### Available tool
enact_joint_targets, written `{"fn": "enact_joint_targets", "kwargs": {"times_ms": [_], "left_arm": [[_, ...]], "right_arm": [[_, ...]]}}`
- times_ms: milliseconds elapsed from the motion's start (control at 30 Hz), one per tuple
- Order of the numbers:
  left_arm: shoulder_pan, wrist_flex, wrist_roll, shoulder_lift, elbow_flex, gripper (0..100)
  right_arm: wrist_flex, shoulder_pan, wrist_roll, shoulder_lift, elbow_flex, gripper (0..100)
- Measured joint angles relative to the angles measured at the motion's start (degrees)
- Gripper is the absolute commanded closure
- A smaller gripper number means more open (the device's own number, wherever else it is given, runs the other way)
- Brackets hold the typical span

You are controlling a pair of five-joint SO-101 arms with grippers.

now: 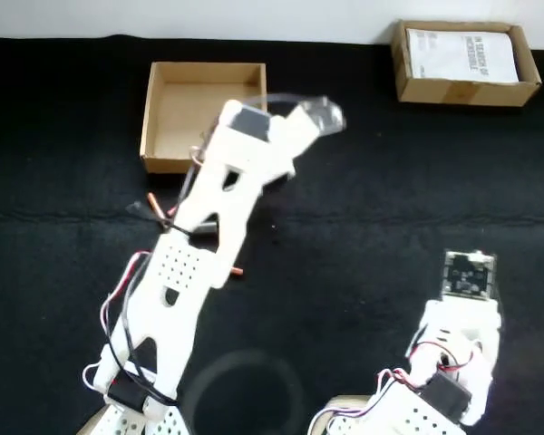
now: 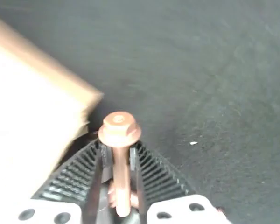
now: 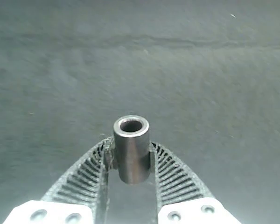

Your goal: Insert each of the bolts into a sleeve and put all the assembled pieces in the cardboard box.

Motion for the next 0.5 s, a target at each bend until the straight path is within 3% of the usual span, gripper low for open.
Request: {"fn": "enact_joint_targets", "kwargs": {"times_ms": [133, 367, 500], "left_arm": [[-2.2, 0.1, 7.8, -8.1, -3.0, 99], [-6.9, 0.4, 9.6, -23.3, -3.0, 99], [-9.3, 0.4, 10.0, -31.7, -3.1, 99]], "right_arm": [[0.0, -7.5, -10.5, 0.0, -2.4, 99.1], [0.0, -24.9, -31.7, 0.0, -8.4, 99.1], [-0.2, -32.9, -38.5, 0.0, -9.6, 99.1]]}}
